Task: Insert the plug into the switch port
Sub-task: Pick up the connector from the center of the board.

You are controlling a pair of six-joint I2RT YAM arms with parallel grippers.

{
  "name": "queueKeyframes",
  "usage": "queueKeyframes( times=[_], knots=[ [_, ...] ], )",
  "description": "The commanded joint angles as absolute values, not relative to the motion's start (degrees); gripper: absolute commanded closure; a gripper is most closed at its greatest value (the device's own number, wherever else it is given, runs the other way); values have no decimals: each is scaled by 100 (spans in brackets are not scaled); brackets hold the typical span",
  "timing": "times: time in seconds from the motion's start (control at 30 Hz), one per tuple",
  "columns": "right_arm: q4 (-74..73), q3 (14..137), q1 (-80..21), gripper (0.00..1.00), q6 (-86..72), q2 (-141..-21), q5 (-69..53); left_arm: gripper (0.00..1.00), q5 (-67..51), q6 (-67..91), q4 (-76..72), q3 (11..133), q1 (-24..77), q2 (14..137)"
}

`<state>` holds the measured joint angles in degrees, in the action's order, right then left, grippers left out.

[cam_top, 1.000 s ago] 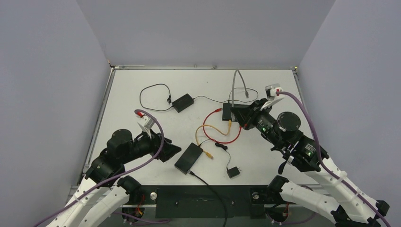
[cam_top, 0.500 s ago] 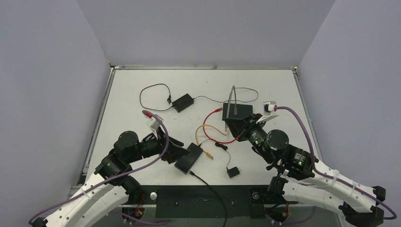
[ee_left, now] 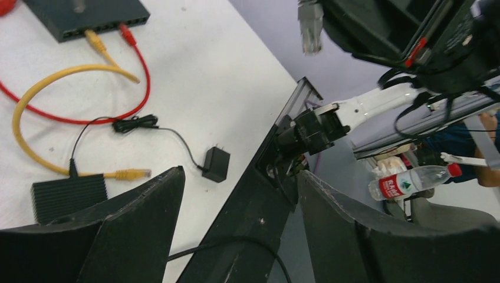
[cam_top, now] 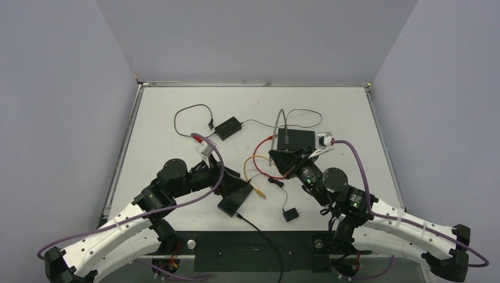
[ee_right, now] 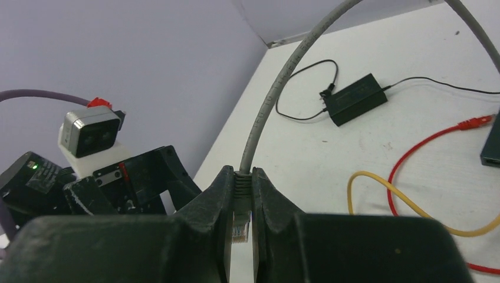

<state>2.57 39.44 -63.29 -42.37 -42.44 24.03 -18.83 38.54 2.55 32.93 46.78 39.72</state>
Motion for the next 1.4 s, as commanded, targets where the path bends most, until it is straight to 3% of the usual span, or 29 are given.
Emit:
queueKeyframes(
  times=[0.0, 0.57, 1.1, 1.37],
  knots=[
    [1984, 3656, -6368, 100, -3852, -4007, 1659, 32, -2245, 4231, -891, 3334, 4714, 4002],
    [5117, 3138, -6098, 100, -3940, -4405, -968, 31, -3797, 5537, -3899, 2875, 4714, 4157],
    [9173, 3471, -6091, 100, -5509, -6412, -2422, 27, -4034, 7167, -6618, 2796, 4721, 4457],
    [9260, 4075, -6248, 100, -5703, -6993, -2981, 29, -4149, 7549, -7175, 2702, 4729, 4561]
  ],
)
